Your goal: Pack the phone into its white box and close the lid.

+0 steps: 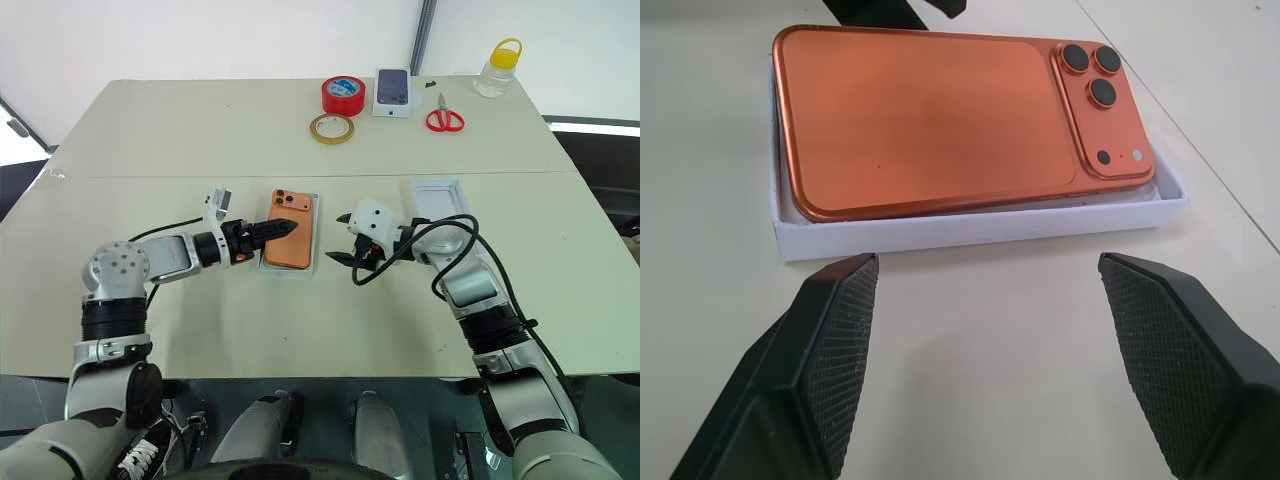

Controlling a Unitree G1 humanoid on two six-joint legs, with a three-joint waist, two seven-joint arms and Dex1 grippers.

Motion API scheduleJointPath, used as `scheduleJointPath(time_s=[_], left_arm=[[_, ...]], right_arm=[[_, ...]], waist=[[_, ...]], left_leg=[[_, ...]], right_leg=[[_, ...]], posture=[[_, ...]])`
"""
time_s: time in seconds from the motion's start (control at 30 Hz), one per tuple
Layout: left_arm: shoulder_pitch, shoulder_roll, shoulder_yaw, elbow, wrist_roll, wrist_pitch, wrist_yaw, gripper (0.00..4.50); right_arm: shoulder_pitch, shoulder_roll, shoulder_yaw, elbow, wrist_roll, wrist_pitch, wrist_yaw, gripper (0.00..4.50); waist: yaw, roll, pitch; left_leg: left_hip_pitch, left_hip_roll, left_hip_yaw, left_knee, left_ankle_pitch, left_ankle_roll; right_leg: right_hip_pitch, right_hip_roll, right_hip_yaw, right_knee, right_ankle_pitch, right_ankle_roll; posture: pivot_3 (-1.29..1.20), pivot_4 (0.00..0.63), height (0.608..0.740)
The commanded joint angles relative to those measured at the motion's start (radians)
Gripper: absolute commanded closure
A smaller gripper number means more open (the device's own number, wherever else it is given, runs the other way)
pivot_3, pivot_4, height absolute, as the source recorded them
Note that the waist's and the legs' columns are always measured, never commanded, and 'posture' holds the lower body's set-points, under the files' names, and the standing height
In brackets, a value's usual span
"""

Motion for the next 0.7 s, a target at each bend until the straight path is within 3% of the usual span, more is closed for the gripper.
scheduleJointPath(time_s=[0.03,0.43,0.7], left_arm=[[-0.015,0.018,0.002,-0.04,0.01,0.024,0.015,0.04],[-0.054,0.017,0.031,-0.103,-0.006,0.095,0.057,0.04],[-0.065,0.065,0.061,-0.135,-0.009,0.119,0.05,0.04]], right_arm=[[-0.021,0.014,0.001,-0.003,0.001,-0.022,-0.003,0.8],[-0.017,0.035,0.002,-0.01,0.001,-0.017,-0.003,0.8],[-0.013,0.035,0.003,-0.005,-0.004,-0.023,-0.002,0.8]], waist=[[-0.002,0.0,0.0],[0.001,0.0,0.0],[-0.002,0.0,0.0]], left_leg=[[0.0,0.0,0.0,0.0,0.0,0.0],[0.0,0.0,0.0,0.0,0.0,0.0],[0.0,0.0,0.0,0.0,0.0,0.0]], right_leg=[[0.0,0.0,0.0,0.0,0.0,0.0],[0.0,0.0,0.0,0.0,0.0,0.0],[0.0,0.0,0.0,0.0,0.0,0.0]], posture=[[0.0,0.15,0.74],[0.0,0.15,0.74],[0.0,0.15,0.74]])
